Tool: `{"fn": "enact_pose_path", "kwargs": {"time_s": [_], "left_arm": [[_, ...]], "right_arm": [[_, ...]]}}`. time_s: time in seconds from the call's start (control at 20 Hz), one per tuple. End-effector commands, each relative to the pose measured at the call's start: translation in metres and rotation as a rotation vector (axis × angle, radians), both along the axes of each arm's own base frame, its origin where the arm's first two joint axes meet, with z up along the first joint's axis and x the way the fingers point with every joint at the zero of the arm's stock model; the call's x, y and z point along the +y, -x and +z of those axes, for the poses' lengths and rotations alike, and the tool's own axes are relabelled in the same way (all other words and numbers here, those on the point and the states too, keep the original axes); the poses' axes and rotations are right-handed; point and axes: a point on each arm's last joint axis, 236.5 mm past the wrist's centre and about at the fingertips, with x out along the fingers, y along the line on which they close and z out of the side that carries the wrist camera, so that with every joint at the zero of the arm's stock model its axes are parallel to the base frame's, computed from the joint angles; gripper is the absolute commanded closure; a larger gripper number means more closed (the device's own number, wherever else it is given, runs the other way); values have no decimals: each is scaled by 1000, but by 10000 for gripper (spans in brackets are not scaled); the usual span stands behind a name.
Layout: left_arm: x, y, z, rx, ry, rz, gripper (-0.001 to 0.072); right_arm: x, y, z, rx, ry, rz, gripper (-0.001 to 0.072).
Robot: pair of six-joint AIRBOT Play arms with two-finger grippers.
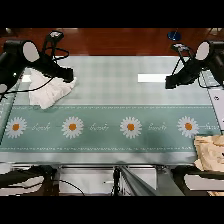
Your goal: Fold the shirts.
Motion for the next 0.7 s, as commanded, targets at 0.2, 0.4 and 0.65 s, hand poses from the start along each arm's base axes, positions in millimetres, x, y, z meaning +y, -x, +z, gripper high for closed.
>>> {"fn": "enact_pose_path", "kwargs": {"time_s": [0.2, 0.4, 0.65], "left_arm": [[0, 0, 0, 0, -1, -1, 24], [0, 0, 0, 1, -1, -1, 24], [-1, -1, 0, -3, 2, 0, 24]], "right_arm": [[0, 0, 0, 0, 0, 0, 108], [0, 1, 0, 3, 0, -1, 108], [-1, 6, -1, 25, 1, -1, 109]]}}
